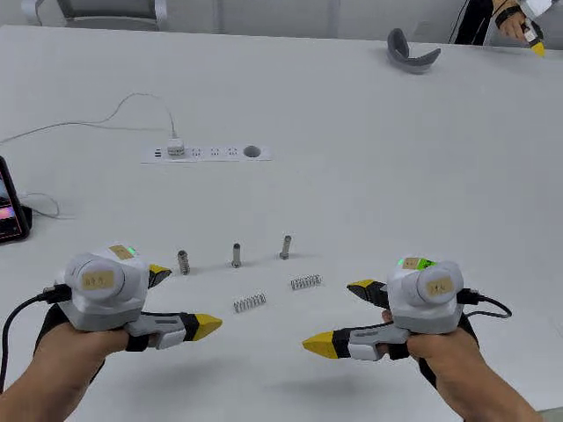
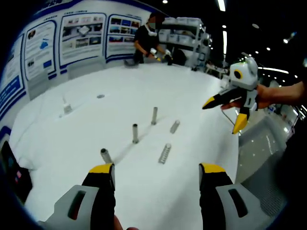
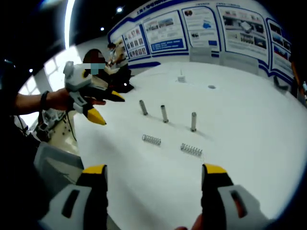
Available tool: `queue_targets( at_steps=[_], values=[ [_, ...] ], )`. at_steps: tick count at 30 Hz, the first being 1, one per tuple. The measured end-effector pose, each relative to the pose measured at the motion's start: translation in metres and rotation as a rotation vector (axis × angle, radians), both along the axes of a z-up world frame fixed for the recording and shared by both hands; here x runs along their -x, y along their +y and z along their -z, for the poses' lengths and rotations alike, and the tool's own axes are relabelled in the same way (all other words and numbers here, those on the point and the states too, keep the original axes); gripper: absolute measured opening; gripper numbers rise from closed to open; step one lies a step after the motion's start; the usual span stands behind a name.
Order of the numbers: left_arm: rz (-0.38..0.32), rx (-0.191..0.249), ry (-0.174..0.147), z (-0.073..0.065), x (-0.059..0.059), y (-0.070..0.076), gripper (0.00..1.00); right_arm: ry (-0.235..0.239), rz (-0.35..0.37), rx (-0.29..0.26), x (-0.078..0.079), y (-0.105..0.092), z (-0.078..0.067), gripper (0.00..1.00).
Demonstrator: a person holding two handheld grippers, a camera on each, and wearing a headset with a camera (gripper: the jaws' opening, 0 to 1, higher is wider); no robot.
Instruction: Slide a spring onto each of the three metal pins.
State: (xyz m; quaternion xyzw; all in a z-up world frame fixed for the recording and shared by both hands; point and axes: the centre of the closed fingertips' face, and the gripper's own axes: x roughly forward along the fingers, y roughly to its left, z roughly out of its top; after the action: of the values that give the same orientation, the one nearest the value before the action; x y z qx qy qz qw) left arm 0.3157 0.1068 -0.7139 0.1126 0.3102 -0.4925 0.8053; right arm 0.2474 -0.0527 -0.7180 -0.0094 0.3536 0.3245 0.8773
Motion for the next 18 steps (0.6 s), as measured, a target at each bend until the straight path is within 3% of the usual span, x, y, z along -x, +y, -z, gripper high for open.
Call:
queue_targets(
  at_steps=[3, 18],
  values=[
    [0.028, -0.019, -0.009, 0.003, 0.001, -0.007, 0.72, 0.001, 0.002, -0.002, 0.001, 0.0, 0.0, 0.82],
    [0.111, -0.063, 0.007, 0.034, 0.0, -0.038, 0.62, 0.013, 0.004, 0.001, 0.008, -0.002, 0.003, 0.81]
  ],
)
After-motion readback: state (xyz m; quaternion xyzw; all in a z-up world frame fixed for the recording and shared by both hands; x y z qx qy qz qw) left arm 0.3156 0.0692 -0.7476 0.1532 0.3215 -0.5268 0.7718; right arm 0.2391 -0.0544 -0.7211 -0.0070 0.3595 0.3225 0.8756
